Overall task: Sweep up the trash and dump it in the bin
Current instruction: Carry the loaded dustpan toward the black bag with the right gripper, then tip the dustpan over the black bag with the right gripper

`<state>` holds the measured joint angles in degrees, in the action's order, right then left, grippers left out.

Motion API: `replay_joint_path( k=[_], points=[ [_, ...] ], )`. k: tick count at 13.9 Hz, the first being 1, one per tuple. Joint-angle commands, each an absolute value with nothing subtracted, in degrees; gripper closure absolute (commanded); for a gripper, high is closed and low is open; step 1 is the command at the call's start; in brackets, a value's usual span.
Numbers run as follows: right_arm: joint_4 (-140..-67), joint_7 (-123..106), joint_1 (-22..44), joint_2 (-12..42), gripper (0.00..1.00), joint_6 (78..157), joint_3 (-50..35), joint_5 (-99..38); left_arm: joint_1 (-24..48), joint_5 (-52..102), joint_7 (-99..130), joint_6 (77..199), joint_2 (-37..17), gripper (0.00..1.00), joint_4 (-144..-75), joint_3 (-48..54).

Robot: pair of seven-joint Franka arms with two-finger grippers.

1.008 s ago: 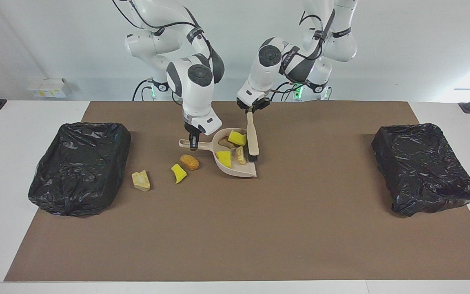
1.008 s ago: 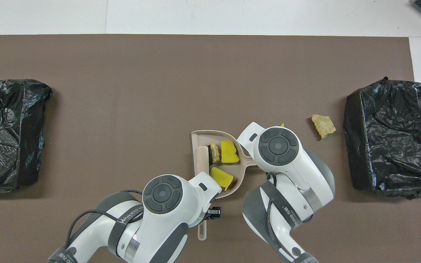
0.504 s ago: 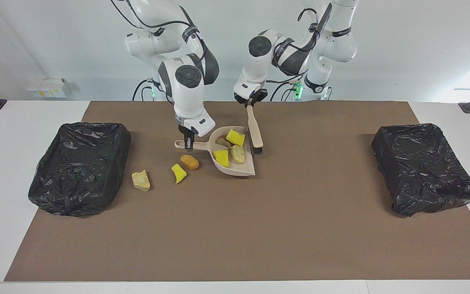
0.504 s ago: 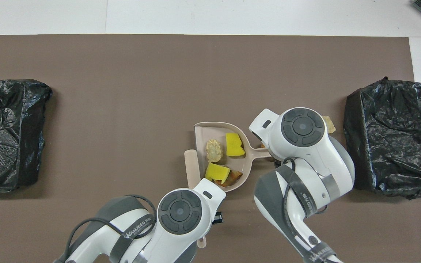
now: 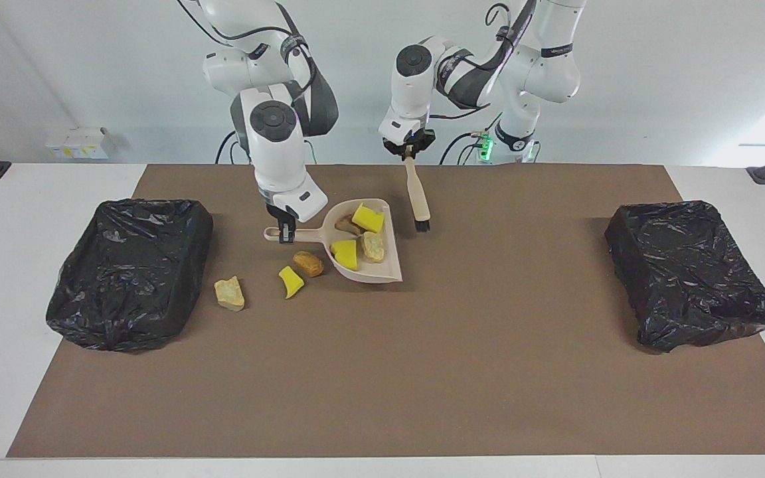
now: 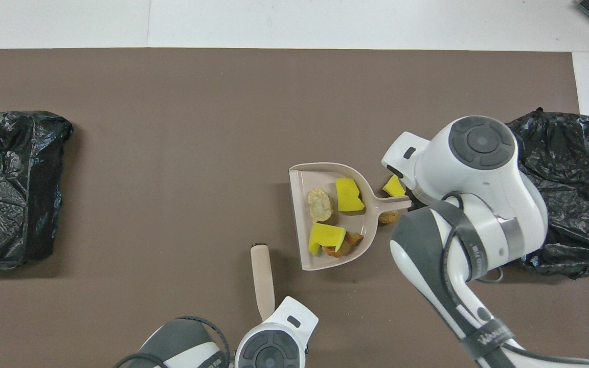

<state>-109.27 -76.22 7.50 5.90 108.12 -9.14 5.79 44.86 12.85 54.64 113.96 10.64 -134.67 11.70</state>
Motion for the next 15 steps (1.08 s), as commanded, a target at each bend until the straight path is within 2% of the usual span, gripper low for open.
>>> replay_joint_path(
  k=[1,5,9,15],
  points=[
    [-105.83,-83.47,2.39,5.8,1.0,105.03,-9.67,4.48,46.58,12.3,55.99,116.89,13.45,1.0,-138.6,11.07],
    [-101.78,-90.16,-3.85,5.8,1.0,100.91,-9.41,4.48,49.04,14.32,53.19,126.12,12.75,1.0,-143.35,11.16],
    [-98.45,-95.71,-10.27,5.54,1.0,98.53,-9.23,5.44,46.24,19.77,46.06,123.94,12.22,1.0,-143.53,11.07],
    [-98.26,-96.32,-19.32,4.83,1.0,98.7,-6.95,8.42,45.1,21.01,45.18,122.17,12.22,1.0,-143.53,10.9]
  ],
)
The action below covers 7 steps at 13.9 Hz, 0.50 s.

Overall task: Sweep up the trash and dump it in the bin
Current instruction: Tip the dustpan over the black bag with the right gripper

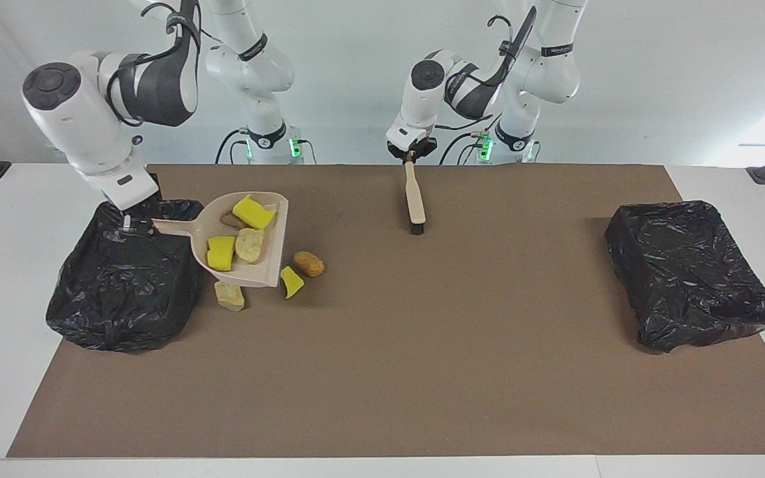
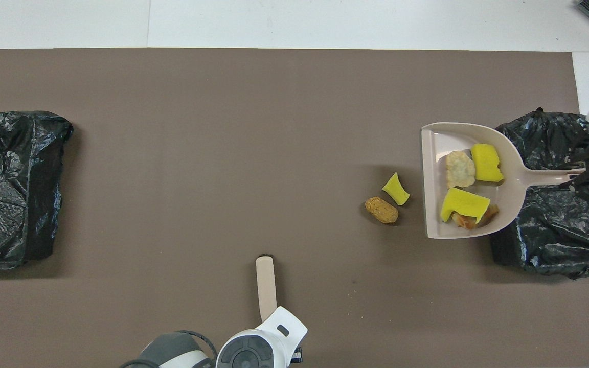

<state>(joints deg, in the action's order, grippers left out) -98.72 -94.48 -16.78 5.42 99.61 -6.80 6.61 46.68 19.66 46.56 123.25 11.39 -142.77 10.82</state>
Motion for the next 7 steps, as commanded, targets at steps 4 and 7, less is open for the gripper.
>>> replay_joint_path(
  k=[4,7],
  points=[
    [-98.26,-104.13,-24.51,4.57,1.0,99.67,-6.42,13.09,44.74,21.01,42.82,122.08,11.87,0.21,-143.35,10.9],
    [-98.26,-108.1,-28.28,4.48,1.0,105.0,-5.98,15.28,42.02,21.01,40.18,122.08,10.81,0.0,-142.65,10.81]
  ],
)
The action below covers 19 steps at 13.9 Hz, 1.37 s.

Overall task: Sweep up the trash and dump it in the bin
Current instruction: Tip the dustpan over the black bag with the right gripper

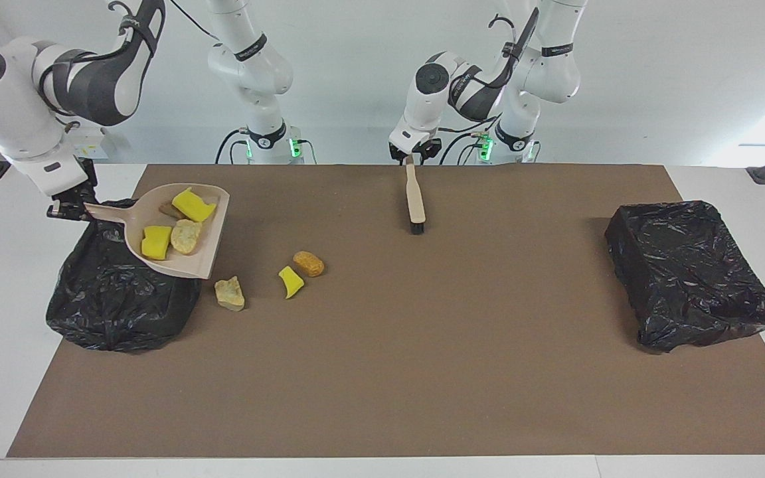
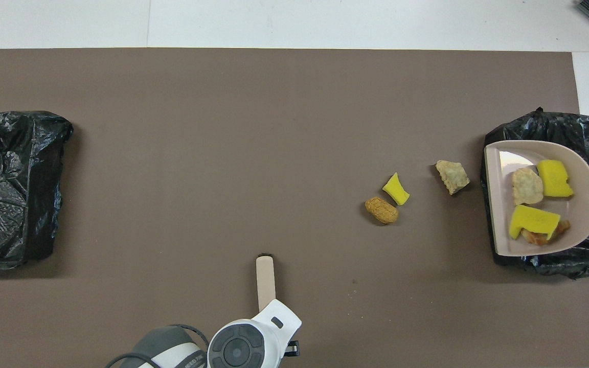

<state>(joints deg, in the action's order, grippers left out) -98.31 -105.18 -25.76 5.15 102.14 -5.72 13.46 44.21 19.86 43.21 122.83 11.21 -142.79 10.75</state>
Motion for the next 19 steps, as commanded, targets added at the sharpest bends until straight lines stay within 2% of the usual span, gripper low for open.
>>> replay_joint_path(
  k=[1,3,9,13,19],
  points=[
    [-98.26,-108.28,-29.78,4.48,1.0,107.12,-5.98,16.16,41.14,20.92,38.77,121.99,9.94,0.0,-141.78,10.81],
    [-98.35,-108.28,-30.41,4.48,1.0,110.2,-5.98,20.89,37.98,20.31,37.53,121.9,7.05,0.0,-138.36,10.72],
    [-98.26,-105.65,-29.36,4.13,1.0,110.04,-7.11,34.43,27.44,9.34,33.59,113.4,-1.57,0.0,-120.88,10.63],
    [-98.26,-98.92,-27.69,3.78,1.0,109.34,-7.38,39.0,19.71,7.3,26.46,110.32,-0.97,0.0,-115.94,10.46],
    [-98.88,-85.34,-24.36,2.29,1.0,103.73,-7.65,50.79,10.21,2.37,14.71,94.42,-0.79,0.0,-101.1,10.37]
  ],
)
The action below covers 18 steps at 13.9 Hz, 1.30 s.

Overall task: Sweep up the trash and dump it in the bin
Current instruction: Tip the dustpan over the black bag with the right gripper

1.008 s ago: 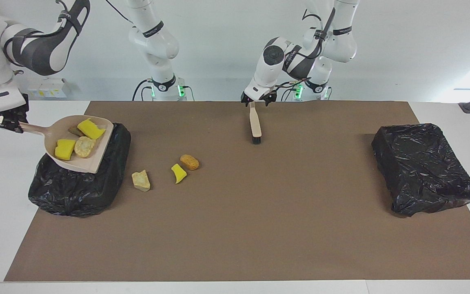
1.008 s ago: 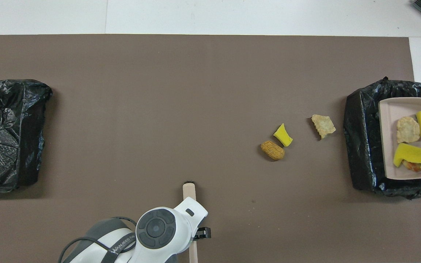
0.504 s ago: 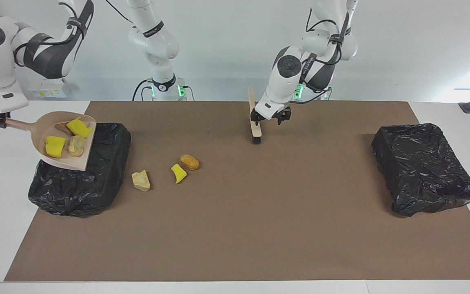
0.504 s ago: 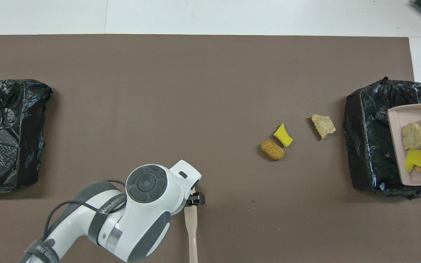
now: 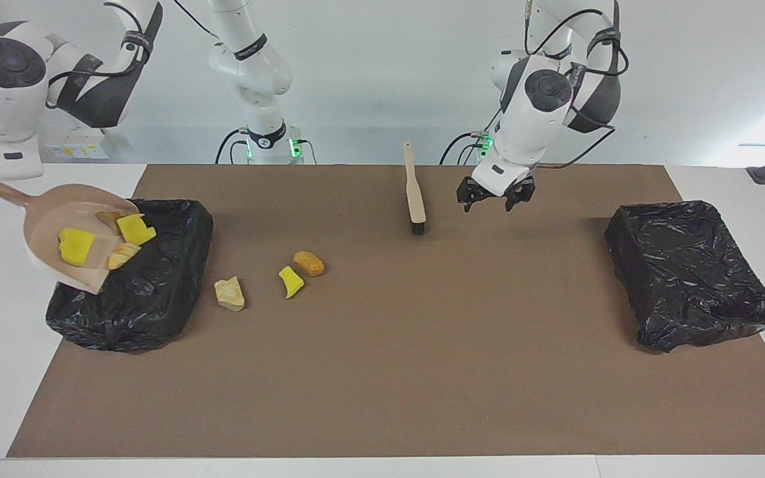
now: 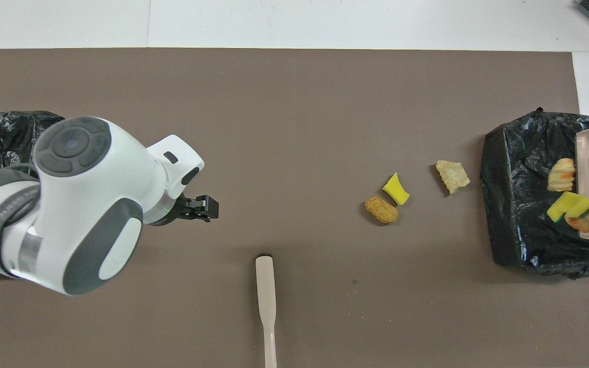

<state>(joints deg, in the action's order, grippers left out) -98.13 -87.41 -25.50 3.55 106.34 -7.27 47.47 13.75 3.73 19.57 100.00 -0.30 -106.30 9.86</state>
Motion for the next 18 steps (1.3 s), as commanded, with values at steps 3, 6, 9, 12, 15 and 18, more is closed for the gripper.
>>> replay_joint_path(
  k=[3,6,9,12,15,18],
  points=[
    [-98.88,-85.43,-22.07,1.5,1.0,101.16,-7.56,53.34,6.25,2.46,10.2,85.81,0.61,0.0,-94.41,10.2],
    [-98.88,-85.78,-20.48,1.06,1.0,101.08,-7.73,56.86,6.15,2.2,10.2,82.01,3.69,0.0,-92.73,9.84],
    [-99.05,-86.48,-20.04,0.44,1.0,100.99,-7.82,57.13,6.15,-1.32,8.89,76.57,3.6,0.0,-87.11,9.76],
    [-97.13,-91.03,-19.95,0.53,1.0,100.11,-7.91,58.44,5.89,-1.5,6.15,76.2,3.69,0.0,-86.92,8.54],
    [-95.8,-91.67,-20.04,0.53,1.0,96.85,-8.09,58.71,5.71,-0.97,6.24,76.38,3.69,0.0,-87.01,7.56],
    [-96.41,-92.81,-20.74,0.09,1.0,99.58,-7.82,56.09,5.54,-0.97,6.33,76.55,3.78,0.0,-87.1,7.3]
  ],
)
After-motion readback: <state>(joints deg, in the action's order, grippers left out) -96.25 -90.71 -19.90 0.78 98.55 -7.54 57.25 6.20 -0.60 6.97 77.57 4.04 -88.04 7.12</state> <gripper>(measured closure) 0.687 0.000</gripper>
